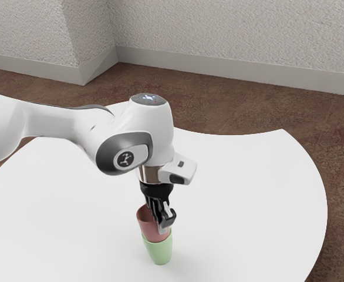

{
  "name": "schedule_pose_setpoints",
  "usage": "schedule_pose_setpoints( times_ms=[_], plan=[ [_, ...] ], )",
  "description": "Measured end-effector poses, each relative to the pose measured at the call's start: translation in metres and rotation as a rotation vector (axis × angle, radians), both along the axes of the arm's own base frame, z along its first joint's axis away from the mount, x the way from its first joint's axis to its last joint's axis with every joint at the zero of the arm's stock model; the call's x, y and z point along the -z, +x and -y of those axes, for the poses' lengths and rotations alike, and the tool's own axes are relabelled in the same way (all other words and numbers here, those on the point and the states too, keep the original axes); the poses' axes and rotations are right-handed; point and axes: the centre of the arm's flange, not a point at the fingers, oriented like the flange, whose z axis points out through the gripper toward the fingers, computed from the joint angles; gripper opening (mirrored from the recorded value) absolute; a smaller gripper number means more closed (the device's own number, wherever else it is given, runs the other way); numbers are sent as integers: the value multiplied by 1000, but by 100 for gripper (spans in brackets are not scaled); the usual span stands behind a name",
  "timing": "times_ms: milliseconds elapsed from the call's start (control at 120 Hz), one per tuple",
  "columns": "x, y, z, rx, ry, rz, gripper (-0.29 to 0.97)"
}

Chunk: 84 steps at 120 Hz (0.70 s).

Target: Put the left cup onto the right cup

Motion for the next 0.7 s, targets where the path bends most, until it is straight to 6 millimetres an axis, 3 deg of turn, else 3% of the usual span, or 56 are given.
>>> schedule_pose_setpoints(
  times_ms=[325, 700],
  plan=[
    [-4, -1, 0, 0, -3, 7, 40],
    [-20, -3, -2, 1, -11, 32, 52]
  ],
)
